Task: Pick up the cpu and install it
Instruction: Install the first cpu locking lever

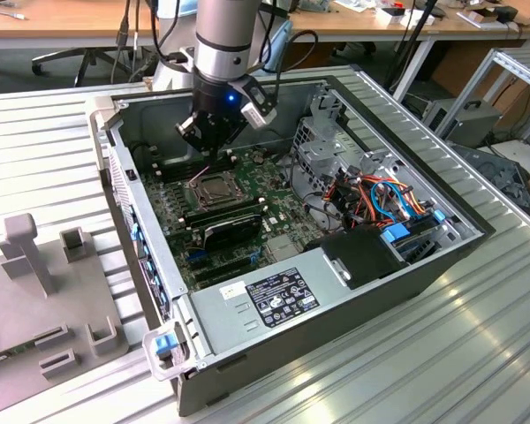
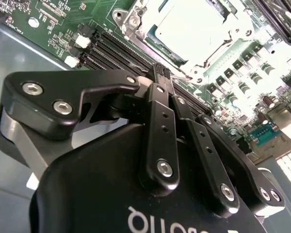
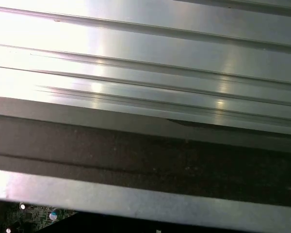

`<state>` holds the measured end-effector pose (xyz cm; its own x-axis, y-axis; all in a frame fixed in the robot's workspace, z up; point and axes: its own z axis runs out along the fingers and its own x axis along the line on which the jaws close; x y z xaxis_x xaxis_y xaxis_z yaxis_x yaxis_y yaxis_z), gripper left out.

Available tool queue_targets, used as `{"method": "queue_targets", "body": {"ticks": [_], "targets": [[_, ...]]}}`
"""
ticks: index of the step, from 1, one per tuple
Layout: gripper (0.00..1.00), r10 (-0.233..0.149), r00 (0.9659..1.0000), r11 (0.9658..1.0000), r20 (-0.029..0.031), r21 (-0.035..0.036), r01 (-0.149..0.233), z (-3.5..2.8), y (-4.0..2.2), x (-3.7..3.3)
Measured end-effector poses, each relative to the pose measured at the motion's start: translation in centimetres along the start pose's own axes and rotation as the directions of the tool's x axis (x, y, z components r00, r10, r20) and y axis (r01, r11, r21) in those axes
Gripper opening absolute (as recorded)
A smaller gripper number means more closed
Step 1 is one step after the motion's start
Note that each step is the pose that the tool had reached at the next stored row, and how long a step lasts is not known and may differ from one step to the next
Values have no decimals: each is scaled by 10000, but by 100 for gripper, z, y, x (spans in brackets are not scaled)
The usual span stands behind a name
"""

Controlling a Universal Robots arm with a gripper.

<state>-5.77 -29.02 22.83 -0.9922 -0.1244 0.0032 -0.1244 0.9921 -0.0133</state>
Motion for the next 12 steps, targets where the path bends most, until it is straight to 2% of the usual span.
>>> {"method": "queue_targets", "body": {"ticks": [12], "targets": [[11,0,10000,10000,-2,-1,0,85,-7,-63]]}}
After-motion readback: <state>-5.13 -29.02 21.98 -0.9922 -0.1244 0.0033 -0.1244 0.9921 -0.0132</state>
